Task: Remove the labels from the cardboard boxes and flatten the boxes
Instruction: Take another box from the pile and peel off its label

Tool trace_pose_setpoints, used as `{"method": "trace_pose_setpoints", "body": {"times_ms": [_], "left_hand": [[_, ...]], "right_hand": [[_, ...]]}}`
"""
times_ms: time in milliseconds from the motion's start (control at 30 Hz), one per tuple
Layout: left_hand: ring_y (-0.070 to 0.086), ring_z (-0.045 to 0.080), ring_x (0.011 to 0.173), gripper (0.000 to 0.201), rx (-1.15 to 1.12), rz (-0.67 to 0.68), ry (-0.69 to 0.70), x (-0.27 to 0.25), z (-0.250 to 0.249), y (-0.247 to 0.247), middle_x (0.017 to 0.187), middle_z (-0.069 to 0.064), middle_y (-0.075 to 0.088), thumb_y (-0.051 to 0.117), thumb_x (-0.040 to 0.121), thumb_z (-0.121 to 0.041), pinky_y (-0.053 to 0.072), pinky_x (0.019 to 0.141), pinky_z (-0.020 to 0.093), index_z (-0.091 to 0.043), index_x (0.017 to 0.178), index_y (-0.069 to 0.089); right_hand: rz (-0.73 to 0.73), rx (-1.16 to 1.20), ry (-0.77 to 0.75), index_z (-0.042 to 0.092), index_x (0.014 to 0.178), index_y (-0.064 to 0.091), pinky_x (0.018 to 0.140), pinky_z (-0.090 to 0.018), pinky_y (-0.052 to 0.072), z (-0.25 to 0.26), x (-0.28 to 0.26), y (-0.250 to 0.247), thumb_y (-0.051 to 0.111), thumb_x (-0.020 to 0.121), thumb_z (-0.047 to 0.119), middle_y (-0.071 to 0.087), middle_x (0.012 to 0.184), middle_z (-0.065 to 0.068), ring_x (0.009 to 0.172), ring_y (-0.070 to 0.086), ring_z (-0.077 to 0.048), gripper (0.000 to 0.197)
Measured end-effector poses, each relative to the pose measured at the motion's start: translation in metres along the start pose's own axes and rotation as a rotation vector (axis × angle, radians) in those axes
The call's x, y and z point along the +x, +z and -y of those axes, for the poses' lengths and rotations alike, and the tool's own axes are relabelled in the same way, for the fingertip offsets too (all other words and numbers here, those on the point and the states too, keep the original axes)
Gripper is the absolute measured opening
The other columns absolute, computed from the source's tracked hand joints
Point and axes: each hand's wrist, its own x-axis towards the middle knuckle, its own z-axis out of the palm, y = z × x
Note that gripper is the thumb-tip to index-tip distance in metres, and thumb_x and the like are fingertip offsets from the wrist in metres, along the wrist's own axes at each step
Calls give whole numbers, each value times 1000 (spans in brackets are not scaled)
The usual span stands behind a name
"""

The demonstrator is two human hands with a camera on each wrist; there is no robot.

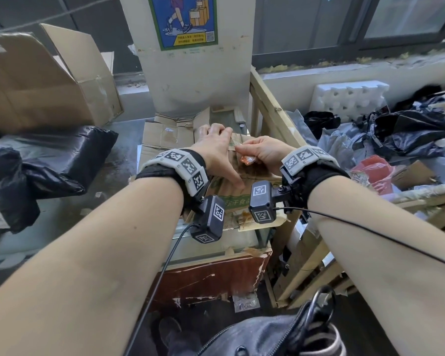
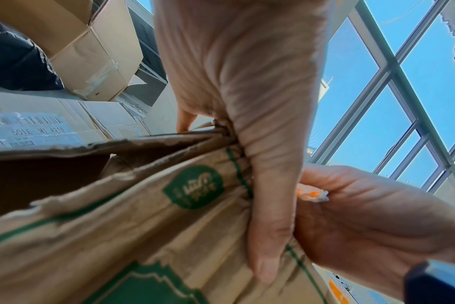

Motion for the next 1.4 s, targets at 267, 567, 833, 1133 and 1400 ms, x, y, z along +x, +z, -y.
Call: {"method": "trace_pose_setpoints", "body": {"times_ms": [267, 567, 833, 1133, 1400], "left_hand": [[6, 30, 139, 138, -17, 9, -3, -2, -2, 2, 150, 3, 15, 83, 48, -63, 21, 117, 44, -14, 153, 8], [3, 29, 141, 139, -23, 24, 8, -1, -6, 2, 151, 2, 12, 85, 49, -62, 21, 117, 50, -20, 154, 4], [7, 27, 138, 139, -12, 21, 19, 1, -9, 2, 148, 2, 14, 85, 45, -63, 25, 115, 50, -19, 153, 8], [7, 27, 137, 141, -11, 29, 23, 2, -9, 1, 148, 1, 13, 84, 47, -63, 24, 116, 49, -18, 153, 5], [7, 26, 137, 141, -8, 27, 26, 3, -8, 2, 148, 1, 13, 84, 45, -63, 24, 115, 50, -19, 153, 5]], "right_hand": [[52, 161, -10, 8, 79, 66, 82, -43, 55, -5, 0, -3, 63, 89, 20, 66, 73, -10, 70, 63, -24, 16], [91, 294, -6, 3, 94, 64, 70, -37, 59, -11, -3, -9, 58, 92, 17, 69, 76, -10, 68, 67, -21, 15], [85, 355, -3, 3, 96, 62, 71, -37, 59, -14, -6, -12, 56, 93, 16, 68, 79, -10, 71, 67, -20, 14], [81, 388, -6, 3, 99, 62, 81, -43, 55, -15, -10, -14, 52, 95, 13, 68, 82, -12, 79, 66, -23, 15], [87, 438, -13, 4, 97, 62, 71, -38, 57, -15, -16, -12, 50, 95, 12, 67, 80, -11, 75, 65, -22, 14]]}}
